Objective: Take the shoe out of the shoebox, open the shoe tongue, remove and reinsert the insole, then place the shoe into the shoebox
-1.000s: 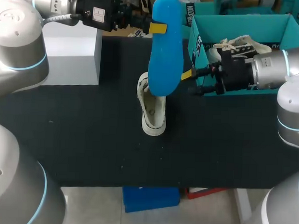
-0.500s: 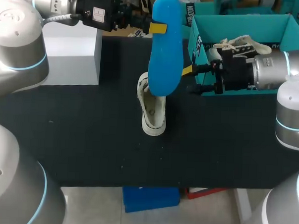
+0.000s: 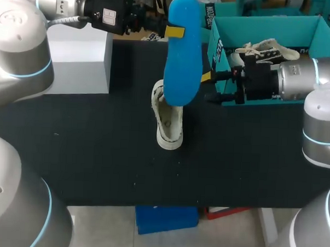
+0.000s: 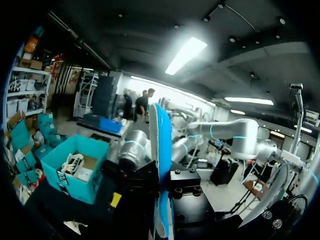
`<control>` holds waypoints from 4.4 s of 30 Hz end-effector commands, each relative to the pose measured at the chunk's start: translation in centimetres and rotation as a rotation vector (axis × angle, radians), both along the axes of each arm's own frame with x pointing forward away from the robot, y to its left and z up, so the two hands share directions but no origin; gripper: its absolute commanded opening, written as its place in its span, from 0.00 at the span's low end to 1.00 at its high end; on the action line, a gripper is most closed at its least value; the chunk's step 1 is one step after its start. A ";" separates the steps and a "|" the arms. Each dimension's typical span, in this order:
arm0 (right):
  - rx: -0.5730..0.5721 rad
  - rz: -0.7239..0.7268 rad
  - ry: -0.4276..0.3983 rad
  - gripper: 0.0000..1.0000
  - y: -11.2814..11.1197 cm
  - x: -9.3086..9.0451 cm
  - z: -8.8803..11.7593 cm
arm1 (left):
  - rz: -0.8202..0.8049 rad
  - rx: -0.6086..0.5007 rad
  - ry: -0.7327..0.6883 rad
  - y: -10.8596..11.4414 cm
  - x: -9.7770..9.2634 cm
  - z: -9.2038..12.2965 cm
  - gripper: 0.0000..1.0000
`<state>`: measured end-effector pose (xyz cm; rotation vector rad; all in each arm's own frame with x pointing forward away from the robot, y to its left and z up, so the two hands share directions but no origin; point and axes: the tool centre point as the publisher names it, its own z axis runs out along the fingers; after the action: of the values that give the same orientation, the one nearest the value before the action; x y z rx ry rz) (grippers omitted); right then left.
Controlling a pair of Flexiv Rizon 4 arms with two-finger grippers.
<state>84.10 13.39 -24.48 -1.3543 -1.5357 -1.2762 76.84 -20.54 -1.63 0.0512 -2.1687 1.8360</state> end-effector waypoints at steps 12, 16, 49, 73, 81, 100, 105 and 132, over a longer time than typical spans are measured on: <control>0.000 -0.002 -0.001 1.00 0.2 0.1 -0.1 | 0.091 0.145 -0.664 0.0 -4.7 -4.0 0.00; 0.000 -0.002 -0.001 1.00 0.2 0.1 -0.1 | 0.098 0.193 -0.826 0.3 -5.3 -5.6 0.00; 0.000 -0.002 -0.001 1.00 0.2 0.1 -0.1 | 0.065 0.214 -1.024 0.7 -5.0 -10.9 0.00; 0.000 -0.002 -0.001 1.00 0.2 0.1 -0.1 | 0.138 0.188 -1.297 1.4 -8.5 -17.8 0.00; 0.000 -0.002 -0.001 1.00 0.2 0.1 -0.1 | 0.146 0.135 -1.491 1.8 -8.9 -20.5 0.00; 0.000 -0.002 -0.001 1.00 0.2 0.1 -0.1 | 0.204 0.251 -1.799 2.8 -6.2 -26.1 0.00; 0.000 -0.002 -0.001 1.00 0.2 0.1 -0.1 | 0.206 0.257 -1.806 3.1 -5.3 -27.6 0.00; 0.000 -0.002 -0.001 1.00 0.2 0.1 -0.1 | 0.225 0.251 -1.812 2.4 0.3 -27.7 0.00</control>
<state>84.16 13.37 -24.48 -1.3528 -1.5360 -1.2760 76.49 -17.44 -29.22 -2.1118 -3.3617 1.7617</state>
